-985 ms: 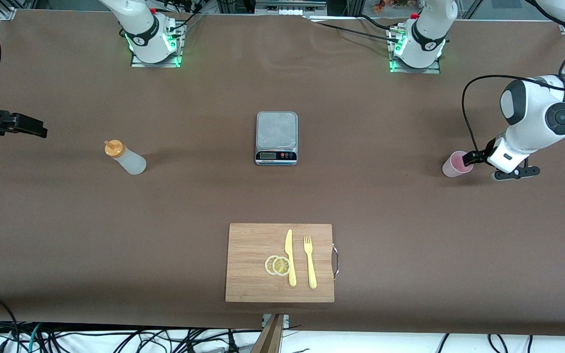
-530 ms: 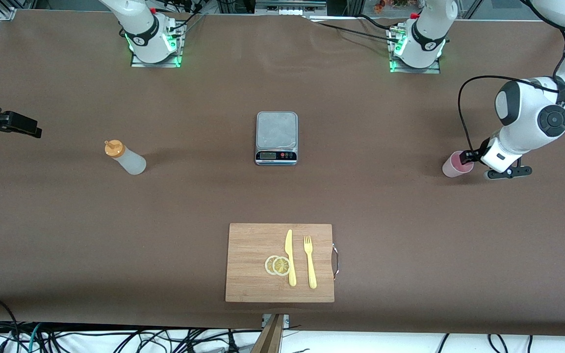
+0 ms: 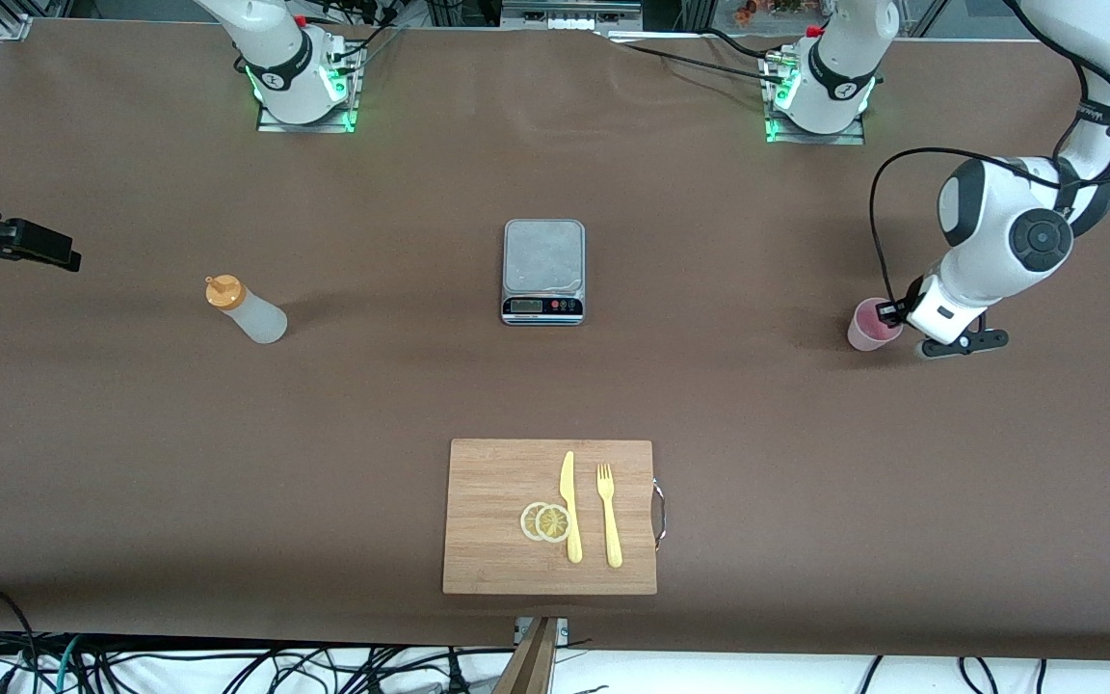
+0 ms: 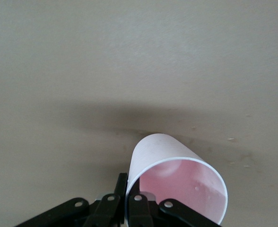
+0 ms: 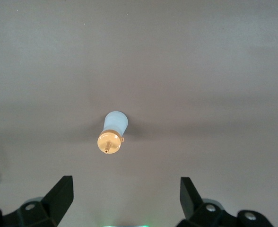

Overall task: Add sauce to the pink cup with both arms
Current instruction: 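Close the left gripper around the pink cup, then carry the pink cup with the left gripper onto the scale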

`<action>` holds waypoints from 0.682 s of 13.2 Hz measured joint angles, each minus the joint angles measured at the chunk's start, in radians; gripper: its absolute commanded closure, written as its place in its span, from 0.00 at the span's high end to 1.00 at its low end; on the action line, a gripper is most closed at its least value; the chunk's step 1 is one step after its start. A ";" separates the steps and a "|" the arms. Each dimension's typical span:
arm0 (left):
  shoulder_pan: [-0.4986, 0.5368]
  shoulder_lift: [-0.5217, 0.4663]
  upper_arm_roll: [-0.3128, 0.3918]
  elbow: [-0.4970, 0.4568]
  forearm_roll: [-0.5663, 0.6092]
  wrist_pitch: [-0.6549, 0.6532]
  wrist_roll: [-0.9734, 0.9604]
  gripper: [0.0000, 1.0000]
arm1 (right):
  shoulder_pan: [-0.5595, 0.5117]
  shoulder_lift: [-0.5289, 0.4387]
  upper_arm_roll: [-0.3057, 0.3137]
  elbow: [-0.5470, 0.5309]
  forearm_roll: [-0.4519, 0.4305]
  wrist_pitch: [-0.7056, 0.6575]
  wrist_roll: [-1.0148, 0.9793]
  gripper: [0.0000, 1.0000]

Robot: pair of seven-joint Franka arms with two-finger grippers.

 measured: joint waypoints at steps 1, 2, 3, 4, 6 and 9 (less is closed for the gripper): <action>0.000 -0.008 -0.021 0.026 0.000 -0.051 -0.020 0.00 | 0.000 0.000 0.000 0.000 0.000 0.000 0.000 1.00; 0.001 -0.020 -0.051 0.065 0.000 -0.128 -0.056 0.00 | 0.000 0.000 0.000 0.000 0.000 0.000 0.000 1.00; 0.002 -0.031 -0.094 0.106 -0.005 -0.203 -0.109 0.00 | -0.001 0.000 0.000 0.000 0.000 0.000 0.000 1.00; 0.001 -0.038 -0.147 0.140 -0.023 -0.247 -0.174 0.00 | -0.001 0.000 0.000 0.000 0.000 0.000 0.000 1.00; -0.003 -0.044 -0.274 0.172 -0.091 -0.272 -0.311 0.00 | -0.001 0.000 0.000 0.000 0.000 0.000 0.000 1.00; -0.025 -0.035 -0.444 0.189 -0.165 -0.261 -0.515 0.00 | -0.005 0.001 -0.001 0.000 0.000 0.000 0.000 1.00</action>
